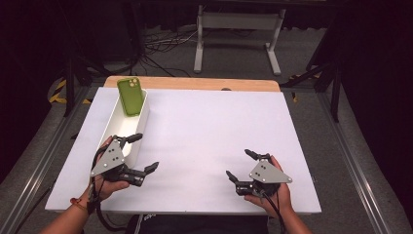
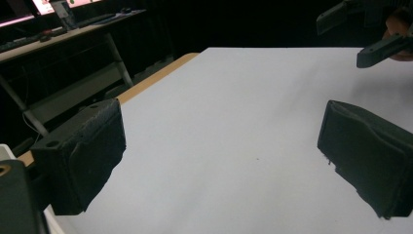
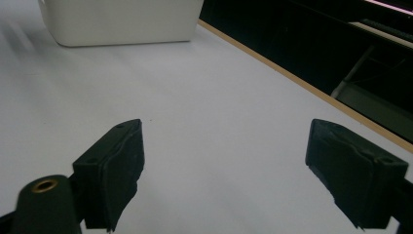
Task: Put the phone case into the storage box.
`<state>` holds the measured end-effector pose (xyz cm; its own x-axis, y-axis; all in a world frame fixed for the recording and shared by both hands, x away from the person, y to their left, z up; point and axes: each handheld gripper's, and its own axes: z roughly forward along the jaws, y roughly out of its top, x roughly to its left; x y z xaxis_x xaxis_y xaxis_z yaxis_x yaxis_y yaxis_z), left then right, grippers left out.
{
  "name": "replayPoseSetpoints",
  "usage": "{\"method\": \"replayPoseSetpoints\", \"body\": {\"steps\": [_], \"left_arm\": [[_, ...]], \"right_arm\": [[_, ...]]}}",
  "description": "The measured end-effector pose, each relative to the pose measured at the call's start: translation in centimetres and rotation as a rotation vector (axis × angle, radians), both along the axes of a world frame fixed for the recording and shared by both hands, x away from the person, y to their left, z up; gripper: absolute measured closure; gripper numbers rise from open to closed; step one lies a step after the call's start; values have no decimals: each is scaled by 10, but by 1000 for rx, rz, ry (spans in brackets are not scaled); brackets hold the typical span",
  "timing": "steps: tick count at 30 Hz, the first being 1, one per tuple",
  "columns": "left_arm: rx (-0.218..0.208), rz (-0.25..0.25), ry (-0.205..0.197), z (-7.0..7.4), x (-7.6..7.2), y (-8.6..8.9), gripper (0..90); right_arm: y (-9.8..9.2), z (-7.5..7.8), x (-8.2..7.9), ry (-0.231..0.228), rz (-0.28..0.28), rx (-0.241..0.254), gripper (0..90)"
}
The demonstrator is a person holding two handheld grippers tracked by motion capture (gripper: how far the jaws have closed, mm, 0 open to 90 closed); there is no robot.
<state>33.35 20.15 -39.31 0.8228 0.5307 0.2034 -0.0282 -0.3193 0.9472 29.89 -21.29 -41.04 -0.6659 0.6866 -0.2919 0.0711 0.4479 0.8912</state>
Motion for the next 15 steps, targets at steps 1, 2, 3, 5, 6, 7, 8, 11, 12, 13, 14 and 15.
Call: {"method": "replayPoseSetpoints", "body": {"steps": [1, 2, 3, 5, 6, 7, 8, 11, 12, 13, 14, 15], "left_arm": [[2, -7, 16, -2, 0, 0, 45], [6, -10, 27, -4, 0, 0, 41], [11, -11, 28, -7, -1, 0, 40], [17, -18, 36, -11, -2, -1, 40], [16, -21, 39, -14, -2, -1, 39], [15, -20, 45, -16, -3, -1, 38], [21, -19, 51, -18, -3, -2, 38], [22, -22, 64, -26, -8, -7, 39], [23, -21, 75, -30, -9, -8, 40], [28, -21, 83, -34, -10, -10, 39], [32, -23, 85, -37, -12, -12, 39], [39, -22, 85, -39, -14, -12, 39]], "right_arm": [[0, 0, -1, -2, 0, -1, 154], [0, 0, -1, -2, -2, -1, 154], [-1, 0, -1, -1, -4, 0, 154], [-1, -1, -2, -2, -6, 1, 154], [-1, -1, -3, -3, -7, 1, 154], [-1, -1, -3, -3, -7, -2, 154], [-1, -2, -3, -2, -8, -3, 154], [-1, -3, -5, -3, -7, -6, 154], [-2, -3, -5, -3, -7, -8, 154], [-2, -3, -5, -3, -9, -7, 154], [-2, -4, -5, 0, -12, -3, 154], [-2, -4, -6, 3, -11, -3, 154]]}}
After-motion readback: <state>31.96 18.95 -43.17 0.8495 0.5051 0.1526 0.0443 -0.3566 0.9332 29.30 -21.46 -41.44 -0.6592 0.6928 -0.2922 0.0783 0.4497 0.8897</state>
